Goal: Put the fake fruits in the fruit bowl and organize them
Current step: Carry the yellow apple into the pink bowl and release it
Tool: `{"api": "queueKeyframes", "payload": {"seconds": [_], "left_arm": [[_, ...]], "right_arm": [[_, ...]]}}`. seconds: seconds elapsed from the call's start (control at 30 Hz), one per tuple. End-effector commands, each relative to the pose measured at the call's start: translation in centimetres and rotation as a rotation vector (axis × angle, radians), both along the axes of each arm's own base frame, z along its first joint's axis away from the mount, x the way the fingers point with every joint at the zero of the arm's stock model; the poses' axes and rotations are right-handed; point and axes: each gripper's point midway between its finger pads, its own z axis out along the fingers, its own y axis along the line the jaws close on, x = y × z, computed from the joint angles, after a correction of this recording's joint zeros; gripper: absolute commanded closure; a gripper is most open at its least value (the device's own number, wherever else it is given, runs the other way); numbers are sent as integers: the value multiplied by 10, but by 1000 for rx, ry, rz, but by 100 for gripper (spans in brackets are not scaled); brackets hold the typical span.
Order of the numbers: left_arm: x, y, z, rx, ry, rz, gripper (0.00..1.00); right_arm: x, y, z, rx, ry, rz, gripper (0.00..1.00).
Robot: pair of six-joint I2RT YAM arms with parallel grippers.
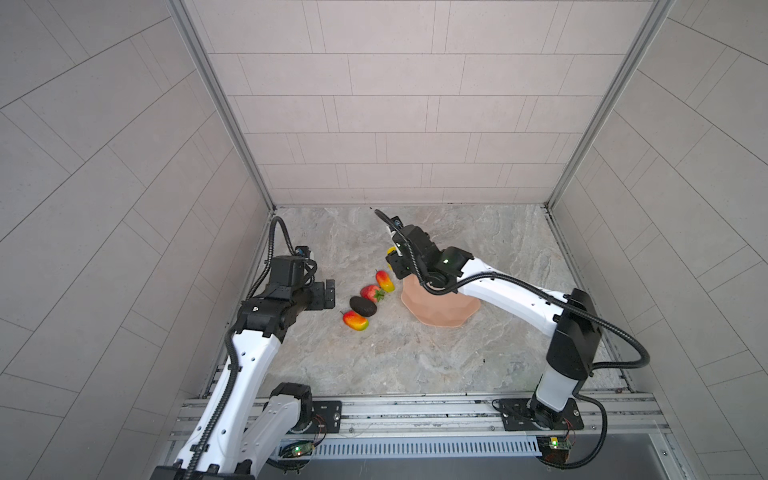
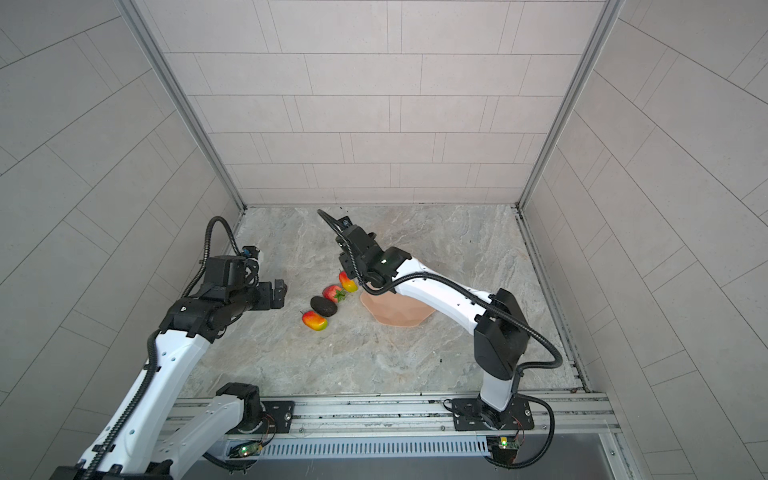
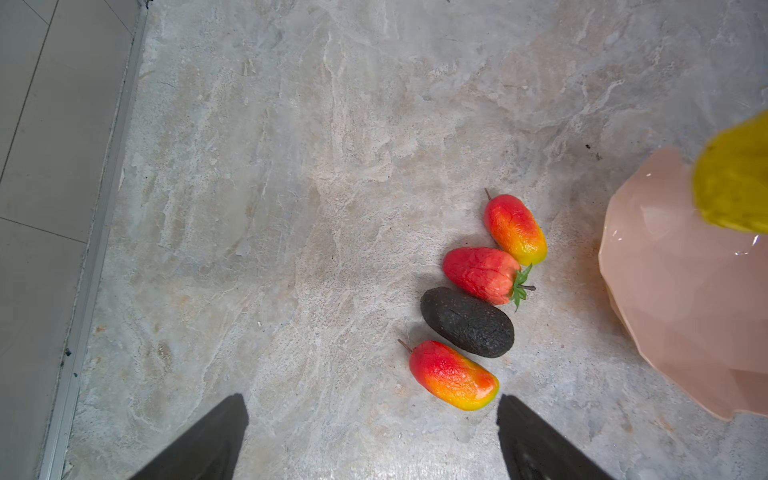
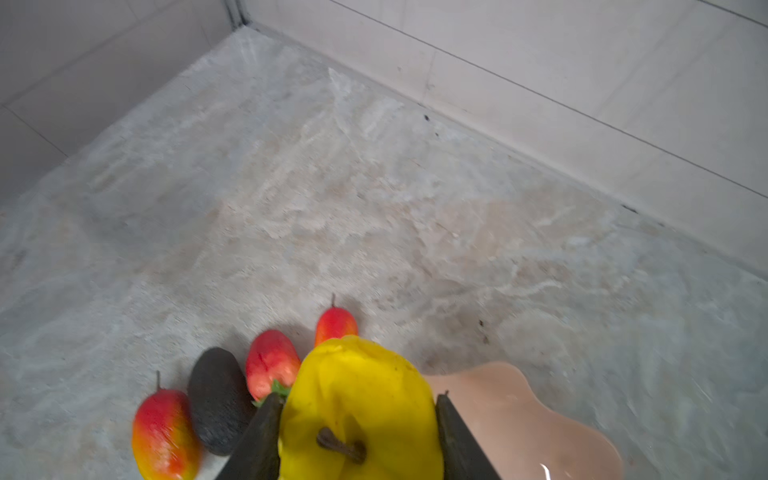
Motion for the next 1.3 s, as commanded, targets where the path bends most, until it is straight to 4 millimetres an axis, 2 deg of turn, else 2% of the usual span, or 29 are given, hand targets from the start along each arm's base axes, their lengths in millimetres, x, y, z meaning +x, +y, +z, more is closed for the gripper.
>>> {"api": "queueKeyframes", "payload": {"seconds": [0.0,0.07,0.23,0.53,0.67,0.97,1.07,1.13,1.27], "left_arm": [[-1,0,-3,2,3,-11,0],[-2,0,-3,5,2,-11,0],[-1,-1,-4,3,9,-22,0],[-1,-2,-4,5,7,-27,0],[-1,-3,-4,1,11,-32,0],[-1,-3,-3,3,8,-34,0],[-1,-3,-3,4,6,-34,0],[-1,-2,-3,4,6,-32,0],[-1,-3,-3,2,7,-35,0]], "right_arm": [[-9,-42,-39,-103,37,-66,66],[-17,-60,-56,-129,64,-87,66],[-27,-84,-89,-160,115,-118,65],[-25,-101,-141,-177,201,-152,63],[-21,-102,-155,-175,225,-158,62],[-18,-99,-158,-188,251,-122,46],[-18,-102,-155,-199,249,-119,34],[-20,-105,-149,-206,243,-121,23],[-21,-110,-126,-215,211,-112,14]]}}
